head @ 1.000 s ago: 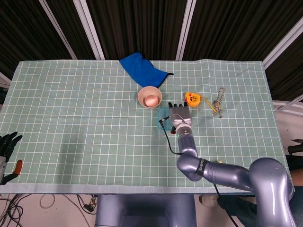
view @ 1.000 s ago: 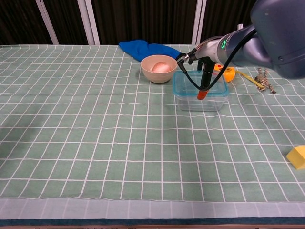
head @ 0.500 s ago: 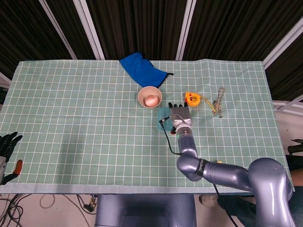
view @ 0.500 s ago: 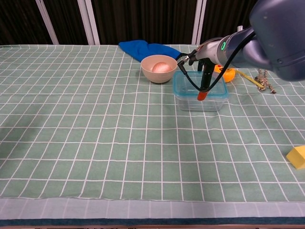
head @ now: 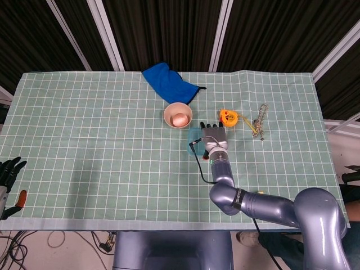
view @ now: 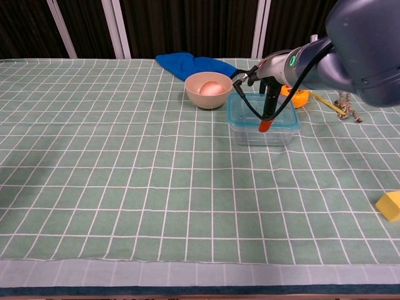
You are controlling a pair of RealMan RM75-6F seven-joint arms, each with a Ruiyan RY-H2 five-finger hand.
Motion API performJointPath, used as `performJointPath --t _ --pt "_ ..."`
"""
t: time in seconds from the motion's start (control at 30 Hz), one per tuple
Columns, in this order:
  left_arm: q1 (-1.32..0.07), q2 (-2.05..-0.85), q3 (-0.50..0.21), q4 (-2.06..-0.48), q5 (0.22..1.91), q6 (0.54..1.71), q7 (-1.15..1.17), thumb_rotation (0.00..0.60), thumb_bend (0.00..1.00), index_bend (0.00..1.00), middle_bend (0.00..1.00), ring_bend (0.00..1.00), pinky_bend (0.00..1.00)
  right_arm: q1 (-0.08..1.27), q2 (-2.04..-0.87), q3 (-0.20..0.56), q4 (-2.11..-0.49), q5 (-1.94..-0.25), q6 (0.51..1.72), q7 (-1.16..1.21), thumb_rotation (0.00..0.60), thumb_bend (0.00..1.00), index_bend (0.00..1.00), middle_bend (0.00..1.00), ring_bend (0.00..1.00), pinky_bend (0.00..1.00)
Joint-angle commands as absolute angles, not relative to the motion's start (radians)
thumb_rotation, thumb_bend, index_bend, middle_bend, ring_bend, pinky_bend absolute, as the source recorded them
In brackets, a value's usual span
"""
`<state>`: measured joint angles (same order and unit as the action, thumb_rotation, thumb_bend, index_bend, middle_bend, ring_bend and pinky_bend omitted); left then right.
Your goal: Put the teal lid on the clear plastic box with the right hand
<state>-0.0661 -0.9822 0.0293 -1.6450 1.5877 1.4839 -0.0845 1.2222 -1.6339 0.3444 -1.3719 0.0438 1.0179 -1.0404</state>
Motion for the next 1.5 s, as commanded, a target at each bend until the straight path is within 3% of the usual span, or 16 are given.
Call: performJointPath --t 0.03,1.5 --pt "-0.066 -0.982 0.030 -1.644 1.588 1.483 -0.084 0.600 0.53 0.06 0.00 0.00 0.00 1.222 -1.634 0.344 -1.372 0.043 1.017 -1.040 0.600 0.21 0.00 0.53 0.16 0.00" --pt "-0.066 -0.981 0.029 -1.648 1.580 1.477 -0.084 0.600 0.53 0.06 0.00 0.00 0.00 1.225 -1.644 0.343 -1.350 0.042 1.004 -1.040 0.600 0.21 0.00 0.53 0.16 0.00"
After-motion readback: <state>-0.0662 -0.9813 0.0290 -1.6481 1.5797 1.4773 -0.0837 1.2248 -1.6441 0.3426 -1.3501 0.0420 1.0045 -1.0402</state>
